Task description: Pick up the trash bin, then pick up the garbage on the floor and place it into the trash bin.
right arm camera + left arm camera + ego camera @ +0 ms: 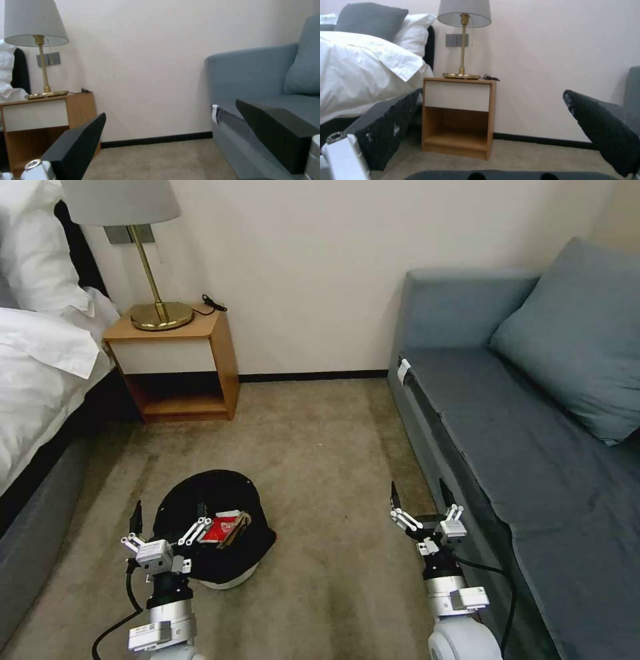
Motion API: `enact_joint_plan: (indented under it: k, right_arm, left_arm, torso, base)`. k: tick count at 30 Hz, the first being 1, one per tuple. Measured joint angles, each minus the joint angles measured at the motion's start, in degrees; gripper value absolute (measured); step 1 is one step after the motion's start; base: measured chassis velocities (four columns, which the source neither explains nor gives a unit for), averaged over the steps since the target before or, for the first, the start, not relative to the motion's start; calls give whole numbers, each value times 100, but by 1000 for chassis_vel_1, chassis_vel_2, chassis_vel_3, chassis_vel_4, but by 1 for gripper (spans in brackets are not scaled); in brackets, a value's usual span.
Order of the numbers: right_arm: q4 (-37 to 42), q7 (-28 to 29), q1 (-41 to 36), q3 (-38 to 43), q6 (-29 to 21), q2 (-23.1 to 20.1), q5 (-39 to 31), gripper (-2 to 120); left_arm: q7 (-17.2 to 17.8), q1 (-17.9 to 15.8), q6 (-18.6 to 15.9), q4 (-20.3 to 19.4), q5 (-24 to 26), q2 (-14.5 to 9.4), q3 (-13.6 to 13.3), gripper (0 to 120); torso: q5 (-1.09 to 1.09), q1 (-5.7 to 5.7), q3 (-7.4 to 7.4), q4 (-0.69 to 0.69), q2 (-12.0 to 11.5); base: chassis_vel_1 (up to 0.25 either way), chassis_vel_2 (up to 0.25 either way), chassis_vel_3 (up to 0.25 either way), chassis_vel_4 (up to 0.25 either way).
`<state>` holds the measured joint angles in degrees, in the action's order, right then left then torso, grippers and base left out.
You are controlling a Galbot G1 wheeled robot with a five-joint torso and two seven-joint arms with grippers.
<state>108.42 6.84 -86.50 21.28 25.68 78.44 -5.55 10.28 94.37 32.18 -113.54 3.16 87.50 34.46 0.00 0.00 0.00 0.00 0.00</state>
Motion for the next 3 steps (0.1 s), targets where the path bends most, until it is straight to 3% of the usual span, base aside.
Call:
enact_joint_plan:
  k: [3]
  right_arm:
    - [0,-2,7,-7,-11,0,0,100]
  left_arm:
    - [3,-1,-4,-1,4,0,0,100]
  torso:
    - [0,0,0,0,0]
  base:
    - [0,0,0,0]
